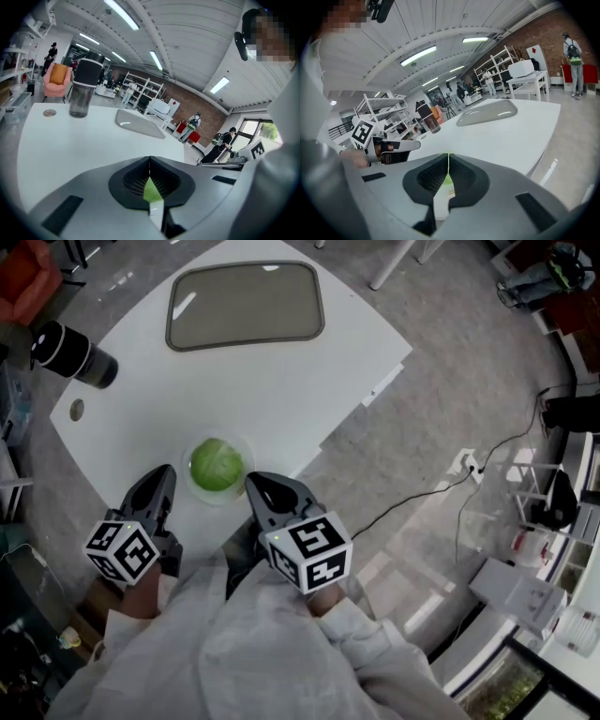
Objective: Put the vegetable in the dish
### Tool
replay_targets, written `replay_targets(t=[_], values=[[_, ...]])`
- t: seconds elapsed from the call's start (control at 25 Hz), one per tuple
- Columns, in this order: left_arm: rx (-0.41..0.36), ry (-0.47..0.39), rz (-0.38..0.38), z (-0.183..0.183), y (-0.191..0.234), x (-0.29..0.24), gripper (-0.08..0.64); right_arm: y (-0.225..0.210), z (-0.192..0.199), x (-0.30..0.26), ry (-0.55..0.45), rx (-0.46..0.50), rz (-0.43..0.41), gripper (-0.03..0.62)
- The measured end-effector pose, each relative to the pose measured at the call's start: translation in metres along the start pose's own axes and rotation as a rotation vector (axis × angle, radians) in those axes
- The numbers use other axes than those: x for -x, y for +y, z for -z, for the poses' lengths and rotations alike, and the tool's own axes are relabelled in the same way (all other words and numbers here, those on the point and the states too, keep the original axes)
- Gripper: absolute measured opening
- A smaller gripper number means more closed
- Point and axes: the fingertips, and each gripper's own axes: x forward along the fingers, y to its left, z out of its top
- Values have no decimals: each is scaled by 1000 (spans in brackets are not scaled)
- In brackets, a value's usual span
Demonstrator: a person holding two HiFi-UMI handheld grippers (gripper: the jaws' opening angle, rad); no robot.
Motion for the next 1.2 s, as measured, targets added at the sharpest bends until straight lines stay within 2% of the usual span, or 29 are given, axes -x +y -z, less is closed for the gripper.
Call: replay_targets(t=[0.16, 0.4, 0.64, 0.96, 1.2], values=[[56, 50, -6, 18, 12, -2, 8, 2, 11, -9, 30, -23, 3, 15], [77, 145, -20, 43, 29, -6, 9, -1, 29, -14, 66, -75, 26, 15], [115, 170, -19, 55, 37, -16, 9, -1, 45, -17, 95, -90, 18, 15], [194, 215, 0, 70, 41, -15, 11, -8, 66, -21, 131, -160, 80, 17], [217, 239, -16, 78, 45, -14, 17, -9, 75, -27, 149, -216, 97, 80]])
